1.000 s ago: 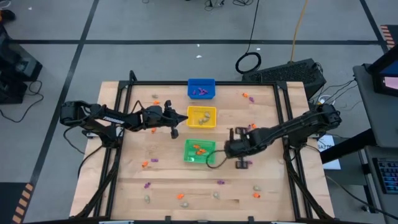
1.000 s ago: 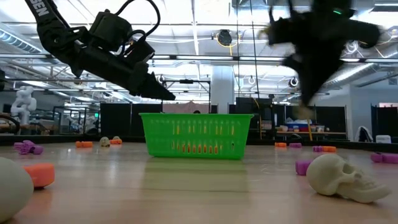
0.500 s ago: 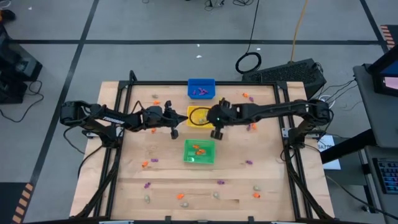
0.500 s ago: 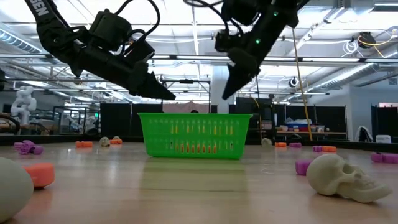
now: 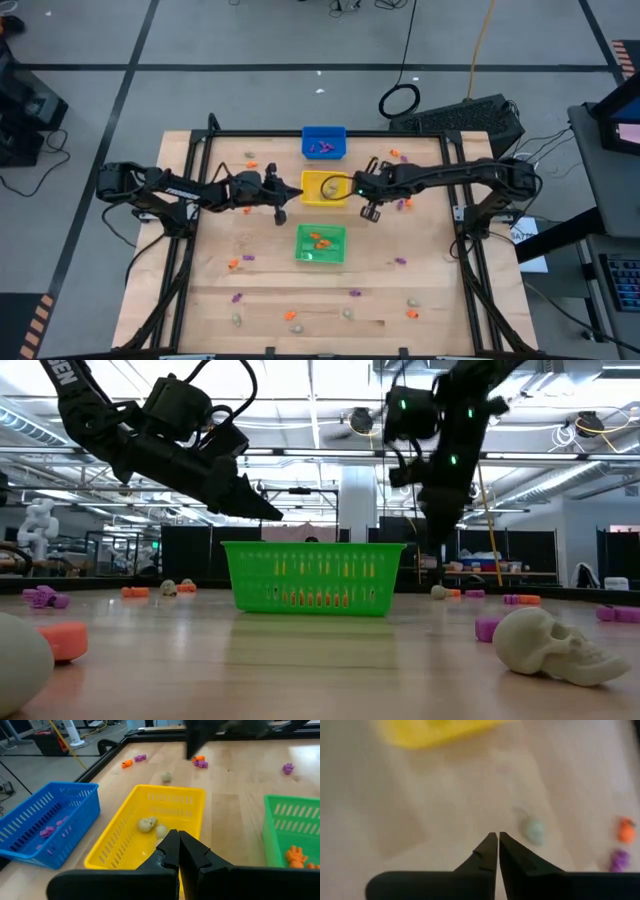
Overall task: Sort Halloween decoration
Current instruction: Put the skull toy into the yellow bin
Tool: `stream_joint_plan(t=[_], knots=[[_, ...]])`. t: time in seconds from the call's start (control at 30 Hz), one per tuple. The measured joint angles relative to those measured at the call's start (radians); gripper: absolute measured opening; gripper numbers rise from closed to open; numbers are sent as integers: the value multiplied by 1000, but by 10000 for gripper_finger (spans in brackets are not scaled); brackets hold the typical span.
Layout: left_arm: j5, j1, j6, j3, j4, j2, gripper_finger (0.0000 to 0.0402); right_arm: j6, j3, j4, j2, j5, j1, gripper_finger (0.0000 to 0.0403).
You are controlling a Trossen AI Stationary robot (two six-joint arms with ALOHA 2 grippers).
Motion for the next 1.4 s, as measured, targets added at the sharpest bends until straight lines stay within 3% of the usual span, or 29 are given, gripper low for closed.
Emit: stream_joint_plan(t=[0.13, 0.3, 0.57, 0.83, 1.2, 1.4], knots=[[0, -8, -1, 0, 1, 0, 1, 5, -49, 0, 0, 31, -55, 41], [0, -7, 8, 0, 2, 0, 1, -117, -78, 31, 0, 24, -117, 97], [0, -7, 8, 0, 1, 0, 1, -222, -79, 154, 0, -211, -280, 157], [0, -7, 9, 0, -3, 0, 1, -233, -79, 164, 27, -291, -352, 162], [0, -7, 9, 0, -5, 0, 1, -231, -79, 180, 123, -275, -359, 160], [0, -7, 10, 0, -6, 0, 1, -239, -76, 200, 161, -270, -363, 136]])
